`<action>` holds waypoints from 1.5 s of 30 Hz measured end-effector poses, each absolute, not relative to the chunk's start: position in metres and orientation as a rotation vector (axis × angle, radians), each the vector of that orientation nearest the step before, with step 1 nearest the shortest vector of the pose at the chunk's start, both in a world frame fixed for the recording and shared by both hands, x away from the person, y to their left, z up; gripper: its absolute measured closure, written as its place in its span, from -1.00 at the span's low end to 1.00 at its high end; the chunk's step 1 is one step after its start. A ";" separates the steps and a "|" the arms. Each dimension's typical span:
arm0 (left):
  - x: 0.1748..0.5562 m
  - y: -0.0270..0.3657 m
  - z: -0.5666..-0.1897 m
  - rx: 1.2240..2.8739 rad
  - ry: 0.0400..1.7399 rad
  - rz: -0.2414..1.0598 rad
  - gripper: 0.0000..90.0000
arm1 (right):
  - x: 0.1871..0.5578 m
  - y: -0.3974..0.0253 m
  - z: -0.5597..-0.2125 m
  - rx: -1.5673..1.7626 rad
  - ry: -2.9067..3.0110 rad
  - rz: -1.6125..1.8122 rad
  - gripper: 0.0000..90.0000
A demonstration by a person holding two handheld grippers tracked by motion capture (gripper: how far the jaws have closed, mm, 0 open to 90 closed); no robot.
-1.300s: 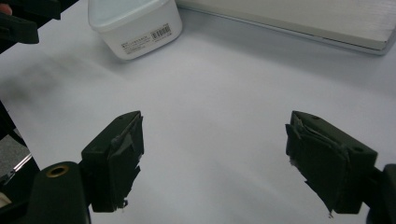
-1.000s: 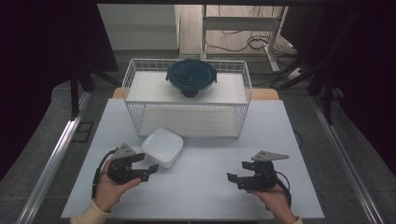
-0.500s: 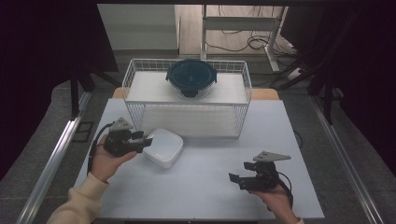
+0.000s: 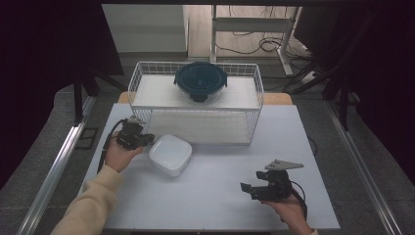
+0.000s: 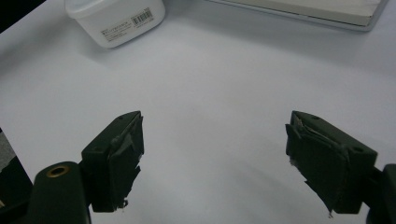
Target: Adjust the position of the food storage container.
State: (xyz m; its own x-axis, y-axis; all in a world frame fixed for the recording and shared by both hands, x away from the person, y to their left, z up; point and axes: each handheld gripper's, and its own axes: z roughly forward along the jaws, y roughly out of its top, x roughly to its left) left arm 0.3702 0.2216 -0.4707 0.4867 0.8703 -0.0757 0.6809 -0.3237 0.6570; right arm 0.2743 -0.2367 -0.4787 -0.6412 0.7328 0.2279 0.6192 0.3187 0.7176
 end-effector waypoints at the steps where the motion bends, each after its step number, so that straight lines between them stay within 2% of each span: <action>1: 0.371 0.223 -0.472 2.110 1.276 0.374 0.98 | 0.274 -0.237 -0.479 1.262 2.436 1.227 -0.58; 20: 0.351 0.225 -0.491 2.190 1.232 0.270 1.00 | 0.274 -0.237 -0.479 1.264 2.436 1.219 -0.58; 35: 0.305 0.170 -0.495 2.242 1.048 0.142 1.00 | 0.274 -0.238 -0.477 1.273 2.428 1.236 -0.58; 40: 0.299 0.155 -0.496 2.260 1.006 0.159 1.00 | 0.274 -0.239 -0.478 1.277 2.429 1.230 -0.58; 45: 0.310 0.167 -0.492 2.233 1.055 0.185 1.00 | 0.274 -0.239 -0.478 1.277 2.427 1.233 -0.58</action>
State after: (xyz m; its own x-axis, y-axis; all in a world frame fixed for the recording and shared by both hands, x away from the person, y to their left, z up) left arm 0.3104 0.1674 -0.4919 0.6658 0.7324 -0.1426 0.6403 -0.4627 0.6131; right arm 0.2743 -0.2389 -0.4779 -0.6320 0.7375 0.2381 0.6271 0.3063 0.7162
